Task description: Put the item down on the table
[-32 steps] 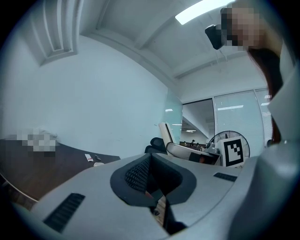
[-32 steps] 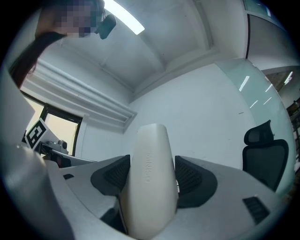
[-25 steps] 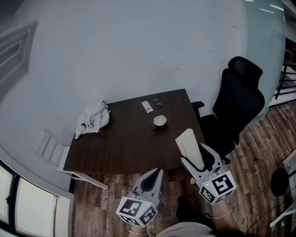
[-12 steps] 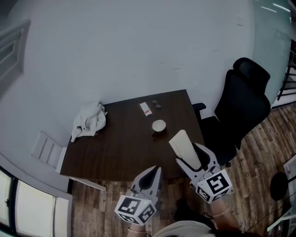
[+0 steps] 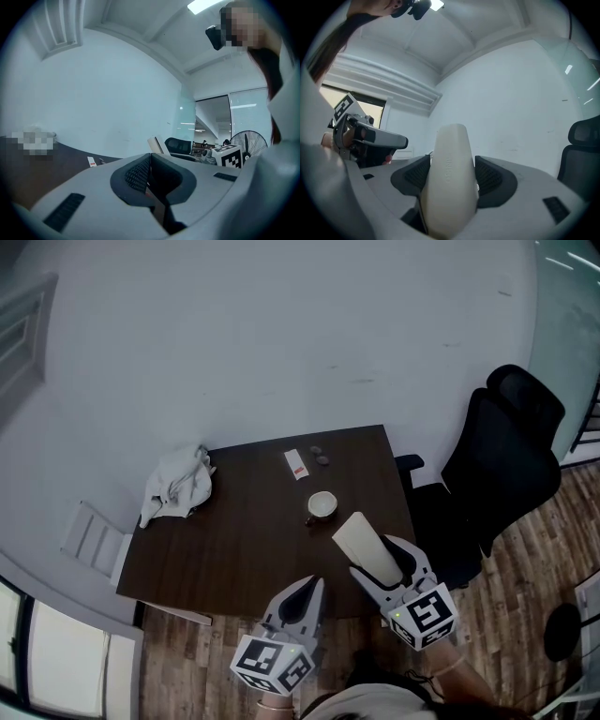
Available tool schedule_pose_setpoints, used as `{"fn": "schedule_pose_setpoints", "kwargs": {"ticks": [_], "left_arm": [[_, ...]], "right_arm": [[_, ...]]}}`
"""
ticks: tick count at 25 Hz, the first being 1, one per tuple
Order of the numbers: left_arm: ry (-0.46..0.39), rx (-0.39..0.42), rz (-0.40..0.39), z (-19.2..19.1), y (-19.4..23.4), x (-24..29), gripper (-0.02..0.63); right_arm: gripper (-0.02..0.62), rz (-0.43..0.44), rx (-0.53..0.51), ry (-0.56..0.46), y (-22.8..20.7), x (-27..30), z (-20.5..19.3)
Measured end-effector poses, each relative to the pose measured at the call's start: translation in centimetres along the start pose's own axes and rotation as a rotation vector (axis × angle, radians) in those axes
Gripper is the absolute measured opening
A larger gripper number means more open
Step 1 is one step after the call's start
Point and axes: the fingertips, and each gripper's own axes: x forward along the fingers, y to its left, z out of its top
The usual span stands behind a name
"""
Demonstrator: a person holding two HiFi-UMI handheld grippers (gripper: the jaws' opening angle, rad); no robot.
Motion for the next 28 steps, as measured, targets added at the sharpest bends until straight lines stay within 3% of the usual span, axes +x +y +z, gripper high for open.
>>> {"fn": "schedule_pose_setpoints", "kwargs": {"ticks": [15,28], "left_arm": [[0.021,-0.01,0.042,-0.7,3.2,1.7,0.018],[0.048,-0.008,-0.02,0.7,6.5,3.5,0.018]], "right_arm": [[0.304,0.034,-0.08,0.16,-1.9,4.7,-6.4],[0.304,0.017,-0.139,0.306,-2.6,8.5,-11.4]]}}
